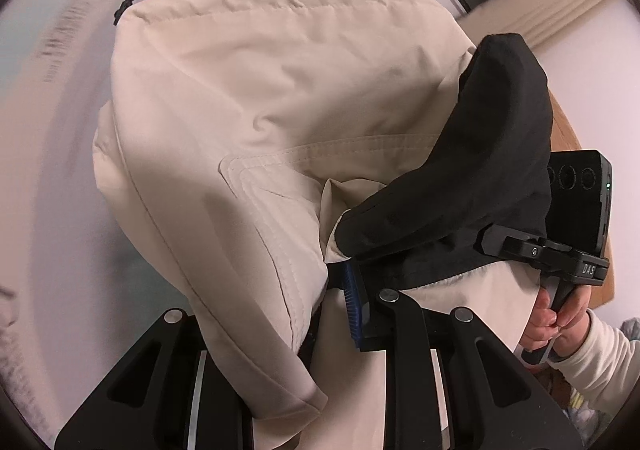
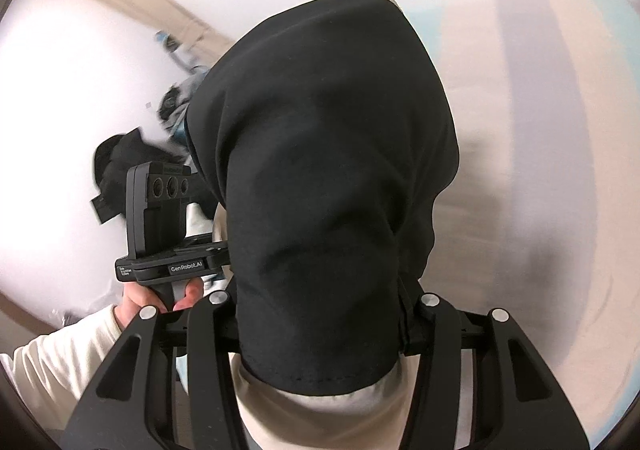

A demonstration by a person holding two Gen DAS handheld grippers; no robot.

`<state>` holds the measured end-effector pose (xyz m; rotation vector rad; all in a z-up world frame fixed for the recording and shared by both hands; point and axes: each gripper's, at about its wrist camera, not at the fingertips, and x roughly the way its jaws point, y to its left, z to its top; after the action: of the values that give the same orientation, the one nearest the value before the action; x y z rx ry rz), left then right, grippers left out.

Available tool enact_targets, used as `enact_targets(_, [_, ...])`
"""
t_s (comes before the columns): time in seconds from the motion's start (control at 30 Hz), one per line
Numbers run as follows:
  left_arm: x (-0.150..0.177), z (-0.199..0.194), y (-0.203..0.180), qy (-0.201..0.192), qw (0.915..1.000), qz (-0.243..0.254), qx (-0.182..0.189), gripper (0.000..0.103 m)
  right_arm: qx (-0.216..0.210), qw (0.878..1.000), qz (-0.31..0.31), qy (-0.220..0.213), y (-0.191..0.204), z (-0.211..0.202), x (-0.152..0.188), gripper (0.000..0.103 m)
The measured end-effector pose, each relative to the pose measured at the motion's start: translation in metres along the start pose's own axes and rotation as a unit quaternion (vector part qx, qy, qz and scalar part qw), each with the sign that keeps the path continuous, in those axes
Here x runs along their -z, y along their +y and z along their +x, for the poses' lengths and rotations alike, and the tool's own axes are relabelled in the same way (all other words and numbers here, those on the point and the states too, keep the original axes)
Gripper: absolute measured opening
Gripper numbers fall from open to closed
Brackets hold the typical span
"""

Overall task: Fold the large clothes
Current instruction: 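Lift the jacket bundle with both tools and carry it toward the clothes stack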

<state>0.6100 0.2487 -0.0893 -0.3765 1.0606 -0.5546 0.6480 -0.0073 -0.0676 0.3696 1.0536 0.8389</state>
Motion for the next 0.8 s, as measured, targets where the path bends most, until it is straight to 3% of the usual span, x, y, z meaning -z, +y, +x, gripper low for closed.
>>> enact_targets(0.2, [0.009, -0.108, 0.039, -0.044, 0.9977, -0.014, -0.049, 0.022, -0.038, 0.998, -0.052, 0.002, 0.096, 0.036, -0.016, 0.047])
enact_targets(0.4, [0.022, -0.223, 0.106, -0.068, 0.9937, -0.021, -0.086, 0.022, -0.060, 0.994, -0.088, 0.003, 0.205, 0.095, -0.021, 0.047])
enact_targets(0.8, [0.054, -0.405, 0.258, -0.103, 0.9796, -0.075, -0.156, 0.022, -0.101, 0.985, -0.134, 0.043, 0.412, 0.261, -0.034, 0.046])
